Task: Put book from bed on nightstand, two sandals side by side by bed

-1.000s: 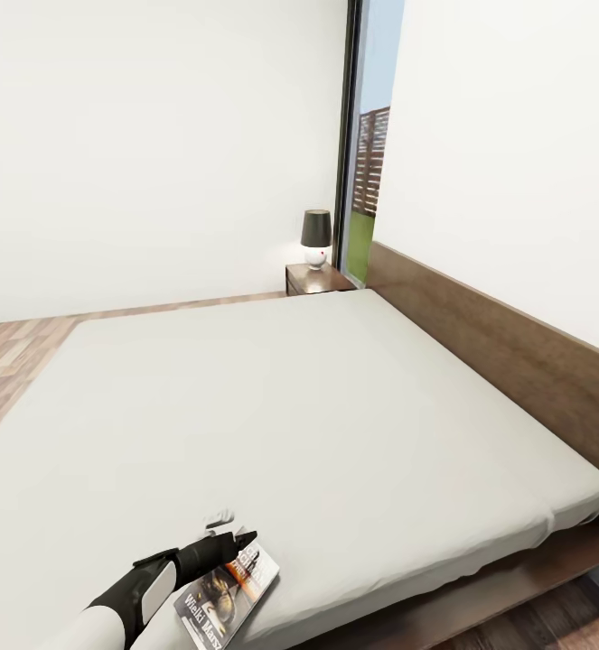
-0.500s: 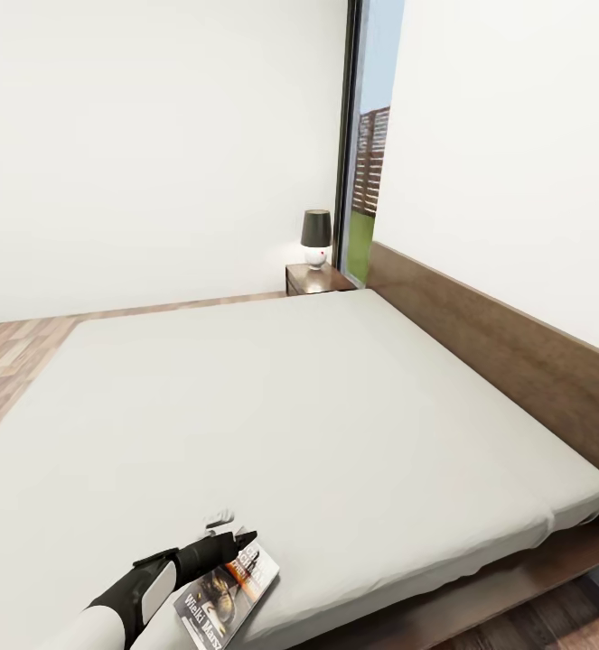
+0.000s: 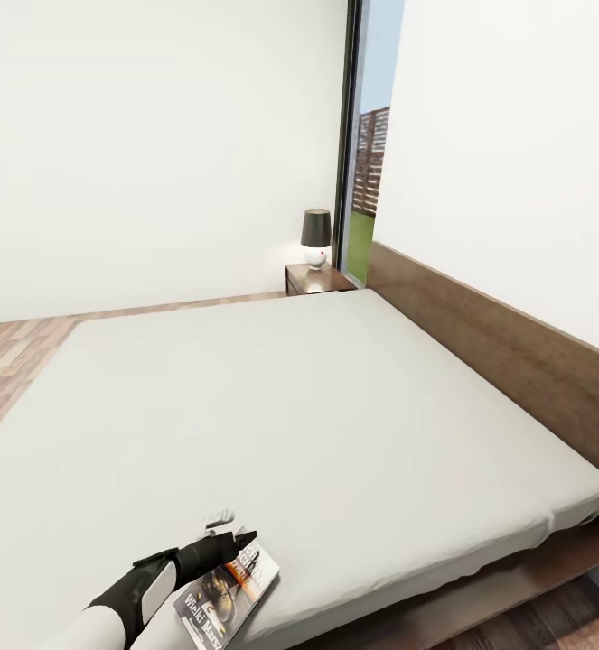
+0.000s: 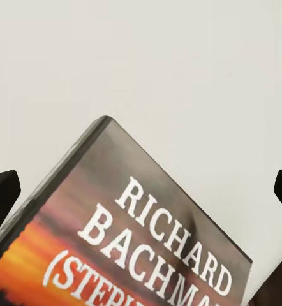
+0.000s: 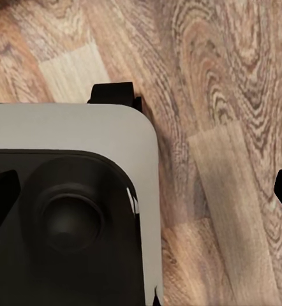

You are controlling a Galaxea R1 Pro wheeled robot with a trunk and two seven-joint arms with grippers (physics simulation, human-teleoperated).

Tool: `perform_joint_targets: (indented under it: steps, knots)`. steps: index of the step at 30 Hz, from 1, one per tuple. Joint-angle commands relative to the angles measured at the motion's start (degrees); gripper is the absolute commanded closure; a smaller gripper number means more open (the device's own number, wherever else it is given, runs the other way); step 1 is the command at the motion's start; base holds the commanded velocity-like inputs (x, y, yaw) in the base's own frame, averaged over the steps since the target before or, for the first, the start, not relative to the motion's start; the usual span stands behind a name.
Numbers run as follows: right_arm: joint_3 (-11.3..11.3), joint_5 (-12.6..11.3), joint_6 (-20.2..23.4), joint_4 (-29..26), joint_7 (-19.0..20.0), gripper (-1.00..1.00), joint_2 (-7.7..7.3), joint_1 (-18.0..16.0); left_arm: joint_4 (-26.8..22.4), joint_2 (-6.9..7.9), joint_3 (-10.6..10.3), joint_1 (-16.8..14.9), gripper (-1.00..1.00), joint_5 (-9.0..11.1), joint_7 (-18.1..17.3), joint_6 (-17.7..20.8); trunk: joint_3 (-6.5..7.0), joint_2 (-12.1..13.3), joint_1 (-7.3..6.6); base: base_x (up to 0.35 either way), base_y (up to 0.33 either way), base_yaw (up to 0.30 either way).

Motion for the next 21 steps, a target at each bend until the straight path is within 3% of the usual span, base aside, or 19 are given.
perform_joint_targets:
  steps: [1, 21]
  knots:
    - [-0.47, 0.47, -0.36, 0.2, 0.15, -1.0, -0.05, -0.07, -0.04, 0.02, 0.12, -0.02, -1.0, 0.45, -0.19, 0.6, -0.05, -0.02, -0.01, 0.0, 0.0, 0.0]
    - [-0.45, 0.47, -0.36, 0.15, 0.15, -1.0, 0.14, -0.07, -0.06, 0.05, 0.14, -0.02, -1.0, 0.45, -0.18, 0.6, -0.05, -0.02, -0.01, 0.0, 0.0, 0.0]
